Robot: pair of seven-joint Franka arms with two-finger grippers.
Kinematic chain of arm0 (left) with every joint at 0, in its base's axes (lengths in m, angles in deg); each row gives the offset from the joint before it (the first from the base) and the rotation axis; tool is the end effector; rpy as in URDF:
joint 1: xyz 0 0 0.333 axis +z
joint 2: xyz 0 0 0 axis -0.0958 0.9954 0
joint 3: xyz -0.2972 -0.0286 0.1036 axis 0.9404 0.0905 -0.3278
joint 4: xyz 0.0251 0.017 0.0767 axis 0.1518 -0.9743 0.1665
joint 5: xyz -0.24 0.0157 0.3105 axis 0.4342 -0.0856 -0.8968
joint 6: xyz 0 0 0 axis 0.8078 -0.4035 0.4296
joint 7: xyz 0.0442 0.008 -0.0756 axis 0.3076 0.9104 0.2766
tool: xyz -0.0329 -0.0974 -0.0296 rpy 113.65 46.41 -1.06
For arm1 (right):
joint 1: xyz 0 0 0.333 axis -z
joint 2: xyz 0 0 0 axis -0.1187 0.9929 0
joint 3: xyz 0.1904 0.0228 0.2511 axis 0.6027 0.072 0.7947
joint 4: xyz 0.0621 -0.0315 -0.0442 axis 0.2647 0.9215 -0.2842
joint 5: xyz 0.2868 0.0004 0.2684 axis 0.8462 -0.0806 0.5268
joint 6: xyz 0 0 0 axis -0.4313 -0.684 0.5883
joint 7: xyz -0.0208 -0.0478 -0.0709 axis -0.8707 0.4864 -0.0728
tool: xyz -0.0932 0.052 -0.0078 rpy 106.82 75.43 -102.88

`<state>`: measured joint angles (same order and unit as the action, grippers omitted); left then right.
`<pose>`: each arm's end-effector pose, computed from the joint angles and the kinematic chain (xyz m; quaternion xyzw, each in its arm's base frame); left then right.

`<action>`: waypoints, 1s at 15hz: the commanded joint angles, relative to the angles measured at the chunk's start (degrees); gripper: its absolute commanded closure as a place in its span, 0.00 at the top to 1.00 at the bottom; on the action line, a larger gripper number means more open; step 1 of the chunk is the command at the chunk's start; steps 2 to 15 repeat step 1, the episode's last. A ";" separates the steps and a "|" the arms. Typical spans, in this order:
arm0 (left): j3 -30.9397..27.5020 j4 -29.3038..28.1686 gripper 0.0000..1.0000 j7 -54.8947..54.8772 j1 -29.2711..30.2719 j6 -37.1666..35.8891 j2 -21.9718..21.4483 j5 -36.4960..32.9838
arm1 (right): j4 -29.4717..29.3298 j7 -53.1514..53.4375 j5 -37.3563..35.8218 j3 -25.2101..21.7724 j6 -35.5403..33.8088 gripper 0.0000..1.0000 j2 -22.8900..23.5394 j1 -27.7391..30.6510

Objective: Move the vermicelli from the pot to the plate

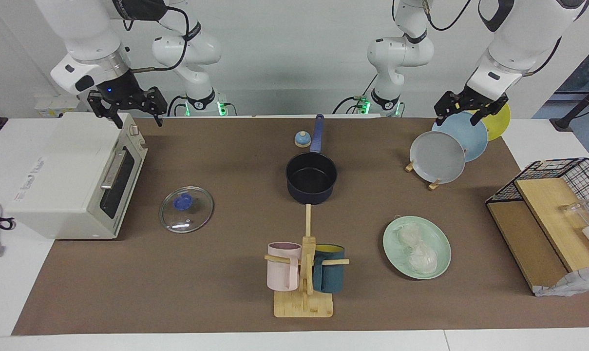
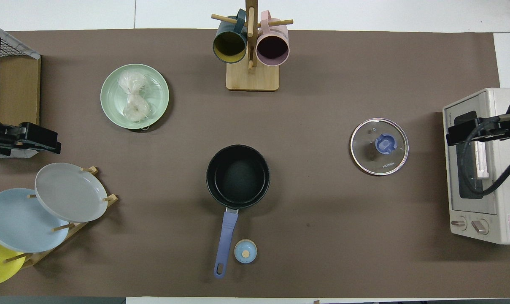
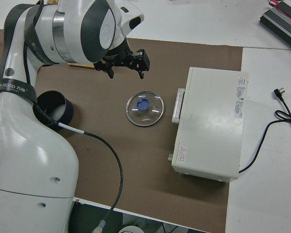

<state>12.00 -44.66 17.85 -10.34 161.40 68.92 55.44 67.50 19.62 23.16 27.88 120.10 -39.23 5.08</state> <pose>0.5256 -0.0649 0.6268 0.9980 -0.0303 -0.0551 0.0070 0.5344 0.0136 0.6329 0.9988 0.0365 -0.0322 0.0093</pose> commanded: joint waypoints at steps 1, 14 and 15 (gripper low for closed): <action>0.61 2.08 1.00 0.73 0.36 -1.64 1.06 -1.23 | 0.55 0.88 1.02 0.22 -0.77 1.00 -0.51 0.85; 0.61 2.08 1.00 0.73 0.36 -1.64 1.06 -1.23 | 0.55 0.88 1.02 0.22 -0.77 1.00 -0.51 0.85; 0.61 2.08 1.00 0.73 0.36 -1.64 1.06 -1.23 | 0.55 0.88 1.02 0.22 -0.77 1.00 -0.51 0.85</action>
